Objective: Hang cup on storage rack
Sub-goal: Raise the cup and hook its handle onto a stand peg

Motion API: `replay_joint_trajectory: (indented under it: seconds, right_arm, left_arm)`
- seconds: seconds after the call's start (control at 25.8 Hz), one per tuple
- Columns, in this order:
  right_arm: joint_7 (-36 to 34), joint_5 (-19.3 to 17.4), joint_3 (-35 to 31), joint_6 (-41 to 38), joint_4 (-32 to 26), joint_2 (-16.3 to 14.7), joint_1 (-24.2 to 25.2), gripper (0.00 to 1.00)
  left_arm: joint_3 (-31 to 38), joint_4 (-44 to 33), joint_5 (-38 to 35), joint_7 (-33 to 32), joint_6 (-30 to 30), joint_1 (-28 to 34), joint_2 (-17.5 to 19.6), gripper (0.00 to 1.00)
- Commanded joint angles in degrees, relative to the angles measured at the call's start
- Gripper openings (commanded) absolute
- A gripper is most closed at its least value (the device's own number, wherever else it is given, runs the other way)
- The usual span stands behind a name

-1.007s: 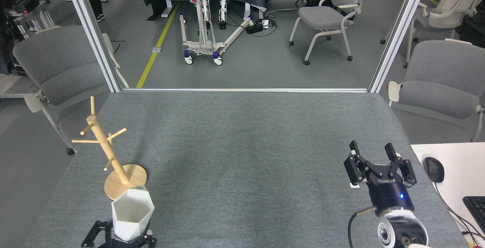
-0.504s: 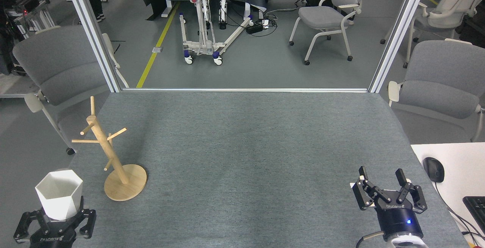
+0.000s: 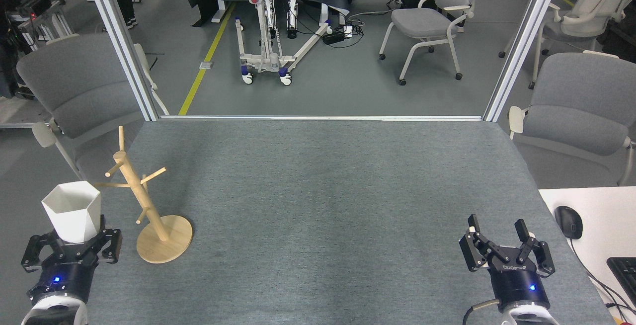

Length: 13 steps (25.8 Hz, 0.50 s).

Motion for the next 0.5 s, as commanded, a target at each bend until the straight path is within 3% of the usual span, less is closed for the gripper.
replay_joint_trajectory:
  seconds: [0.0, 0.46]
  right_arm:
    - [2.30, 0.04, 0.02, 0.00, 0.02, -0.39, -0.33, 1.00]
    - [2.39, 0.13, 0.02, 0.09, 0.90, -0.56, -1.21, 1.00]
  left_arm:
    - [0.51, 0.75, 0.25, 0.02, 0.08, -0.62, 0.19, 0.00]
    - [0.95, 0.04, 0.07, -0.15, -0.36, -1.41, 1.24, 0.00]
